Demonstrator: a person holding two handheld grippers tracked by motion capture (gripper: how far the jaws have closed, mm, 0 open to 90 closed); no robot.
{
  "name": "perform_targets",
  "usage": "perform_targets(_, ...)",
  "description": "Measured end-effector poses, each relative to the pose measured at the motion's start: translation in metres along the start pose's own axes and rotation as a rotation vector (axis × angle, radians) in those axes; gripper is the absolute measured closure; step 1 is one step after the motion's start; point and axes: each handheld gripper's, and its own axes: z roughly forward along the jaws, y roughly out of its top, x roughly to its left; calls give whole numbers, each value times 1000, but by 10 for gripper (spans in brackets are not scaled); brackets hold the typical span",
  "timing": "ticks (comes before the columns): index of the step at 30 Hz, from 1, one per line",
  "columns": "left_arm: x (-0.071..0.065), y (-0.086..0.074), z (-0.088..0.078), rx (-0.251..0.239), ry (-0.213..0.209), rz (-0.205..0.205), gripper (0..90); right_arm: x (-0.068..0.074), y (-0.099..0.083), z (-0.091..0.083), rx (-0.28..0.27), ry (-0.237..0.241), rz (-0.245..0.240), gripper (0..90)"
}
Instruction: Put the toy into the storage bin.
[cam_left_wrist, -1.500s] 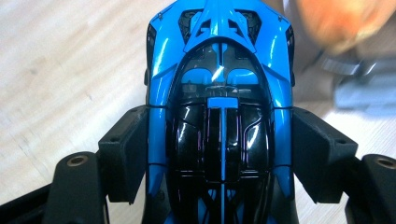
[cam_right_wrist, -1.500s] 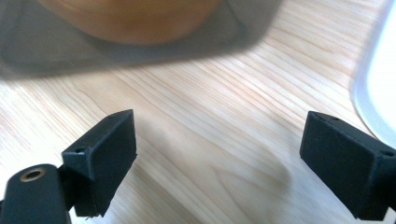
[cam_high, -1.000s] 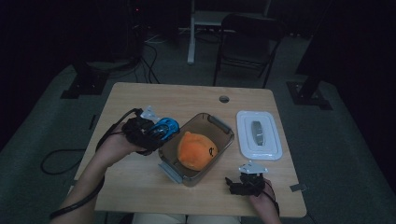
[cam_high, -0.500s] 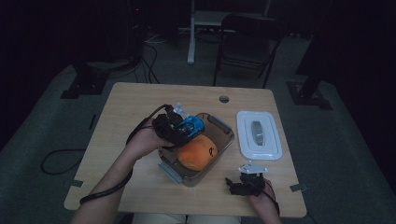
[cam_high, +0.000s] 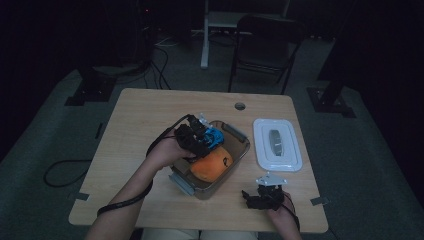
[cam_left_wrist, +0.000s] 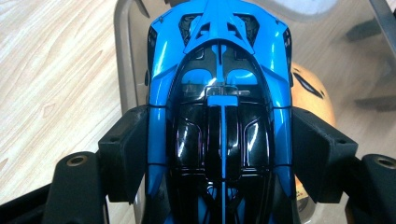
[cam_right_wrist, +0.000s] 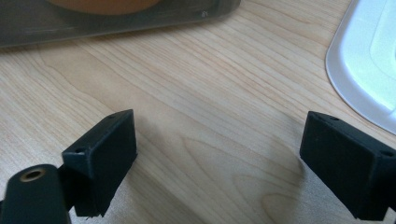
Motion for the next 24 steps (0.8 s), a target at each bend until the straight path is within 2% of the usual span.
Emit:
perform_targets(7, 0, 1, 5, 11, 21, -11, 286, 0, 0, 0, 0, 1, -1, 106)
perform_targets(13, 0, 2, 4, 15, 8, -14, 285, 0, 0, 0, 3, 6, 3, 106)
perform_targets(15, -3, 5, 4, 14, -13, -3, 286, 0, 0, 0, 3, 7, 2, 106)
perform_targets(17, -4, 7, 7, 23, -12, -1, 286, -1, 0, 0, 3, 7, 3, 106)
perform_targets(19, -3, 7, 13, 22, -27, -25, 286, -1, 0, 0, 3, 7, 3, 106)
perform_targets(22, -2, 5, 21, 43, -12, -31, 286, 0, 0, 0, 4, 7, 2, 106)
perform_targets(24, -2, 4, 23, 56, -22, -27, 285, -1, 0, 0, 4, 10, 3, 106)
